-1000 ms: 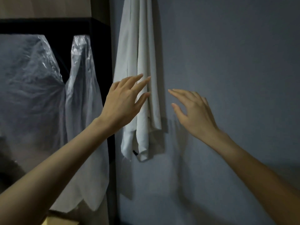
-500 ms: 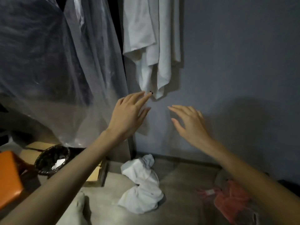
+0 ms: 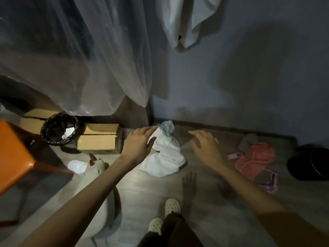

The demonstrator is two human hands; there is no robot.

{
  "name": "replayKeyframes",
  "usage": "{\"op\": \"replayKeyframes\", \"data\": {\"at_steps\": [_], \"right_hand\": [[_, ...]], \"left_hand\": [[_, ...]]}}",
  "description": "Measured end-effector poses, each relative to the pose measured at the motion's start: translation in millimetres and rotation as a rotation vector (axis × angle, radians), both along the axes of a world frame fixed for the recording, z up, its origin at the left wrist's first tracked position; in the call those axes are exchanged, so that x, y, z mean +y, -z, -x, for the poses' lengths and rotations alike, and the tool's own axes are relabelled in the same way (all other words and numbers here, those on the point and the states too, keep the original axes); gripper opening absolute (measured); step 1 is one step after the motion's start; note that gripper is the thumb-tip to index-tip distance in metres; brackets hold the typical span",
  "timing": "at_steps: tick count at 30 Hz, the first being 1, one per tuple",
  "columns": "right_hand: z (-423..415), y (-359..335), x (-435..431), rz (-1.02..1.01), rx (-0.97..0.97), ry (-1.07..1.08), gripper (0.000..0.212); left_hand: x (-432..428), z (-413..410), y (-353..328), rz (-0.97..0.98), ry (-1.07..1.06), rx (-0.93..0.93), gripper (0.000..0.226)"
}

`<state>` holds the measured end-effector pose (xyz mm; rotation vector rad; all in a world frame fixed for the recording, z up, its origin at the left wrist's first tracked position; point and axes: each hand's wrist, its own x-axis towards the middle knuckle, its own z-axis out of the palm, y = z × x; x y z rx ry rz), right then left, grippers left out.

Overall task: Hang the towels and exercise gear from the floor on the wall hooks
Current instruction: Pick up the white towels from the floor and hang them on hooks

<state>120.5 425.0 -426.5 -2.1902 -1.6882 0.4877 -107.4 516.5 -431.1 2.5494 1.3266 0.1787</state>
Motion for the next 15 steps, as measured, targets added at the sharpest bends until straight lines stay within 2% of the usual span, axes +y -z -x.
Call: {"op": "replayKeyframes", "data": {"at_steps": [9, 15], "right_hand": [[-30.5, 141.7, 28.4, 0.160, 0.053, 0.109, 0.032], [-39.4, 279.6, 53.0, 0.280, 0.081, 0.154, 0.035]], "left_hand": [[39.0, -51.4, 142.5, 0.171, 0.057, 0.101, 0.043], [74.2, -73.7, 283.7, 0.209, 0.089, 0.166, 0.046]]}}
